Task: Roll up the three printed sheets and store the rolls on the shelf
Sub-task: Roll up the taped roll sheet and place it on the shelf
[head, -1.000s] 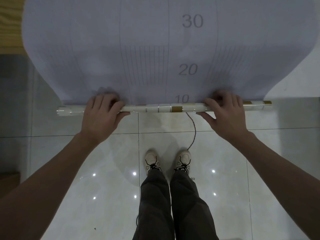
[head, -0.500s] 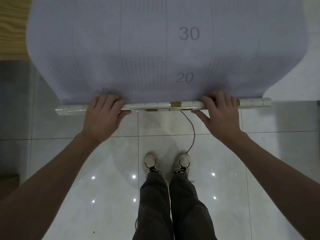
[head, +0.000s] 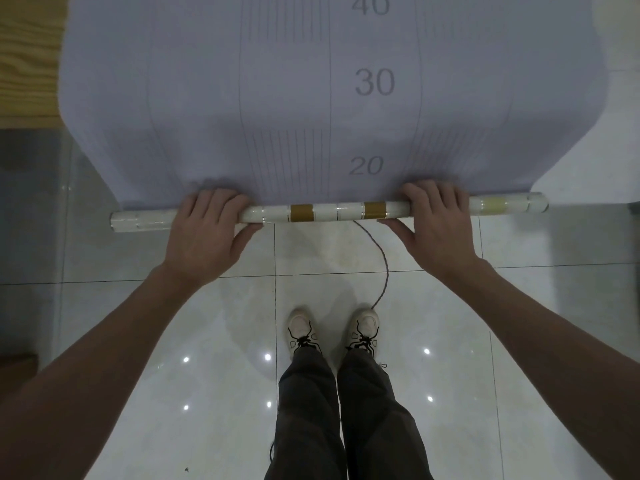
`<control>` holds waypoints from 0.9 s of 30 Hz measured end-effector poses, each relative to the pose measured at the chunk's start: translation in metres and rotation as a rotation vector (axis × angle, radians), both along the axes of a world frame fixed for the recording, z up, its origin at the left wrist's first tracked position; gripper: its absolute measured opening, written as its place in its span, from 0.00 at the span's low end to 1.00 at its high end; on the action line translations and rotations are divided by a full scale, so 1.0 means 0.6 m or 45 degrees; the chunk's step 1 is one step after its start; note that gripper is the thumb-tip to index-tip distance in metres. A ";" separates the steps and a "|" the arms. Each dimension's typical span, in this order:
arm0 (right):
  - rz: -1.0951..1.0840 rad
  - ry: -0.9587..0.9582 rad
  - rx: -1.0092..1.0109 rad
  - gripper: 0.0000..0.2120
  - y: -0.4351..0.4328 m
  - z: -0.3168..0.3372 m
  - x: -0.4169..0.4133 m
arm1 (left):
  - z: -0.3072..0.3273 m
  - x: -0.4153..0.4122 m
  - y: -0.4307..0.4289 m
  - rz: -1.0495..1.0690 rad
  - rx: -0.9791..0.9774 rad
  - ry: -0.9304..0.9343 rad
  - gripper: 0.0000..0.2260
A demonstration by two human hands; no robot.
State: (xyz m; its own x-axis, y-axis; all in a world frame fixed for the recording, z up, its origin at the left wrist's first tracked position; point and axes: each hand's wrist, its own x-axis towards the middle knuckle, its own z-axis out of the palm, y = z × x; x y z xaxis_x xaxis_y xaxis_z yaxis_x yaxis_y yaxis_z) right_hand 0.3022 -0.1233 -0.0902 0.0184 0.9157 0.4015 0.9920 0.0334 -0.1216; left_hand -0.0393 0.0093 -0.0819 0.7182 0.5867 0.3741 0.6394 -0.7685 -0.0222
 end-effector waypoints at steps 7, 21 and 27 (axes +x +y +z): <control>-0.011 0.040 0.028 0.21 0.001 0.002 -0.007 | 0.007 0.000 0.007 0.033 0.079 0.002 0.12; -0.025 0.076 0.063 0.22 0.007 0.022 -0.008 | 0.031 -0.013 0.016 0.014 0.098 0.036 0.14; -0.023 0.018 0.114 0.17 0.017 0.029 -0.002 | 0.044 -0.011 0.015 0.041 0.044 0.007 0.18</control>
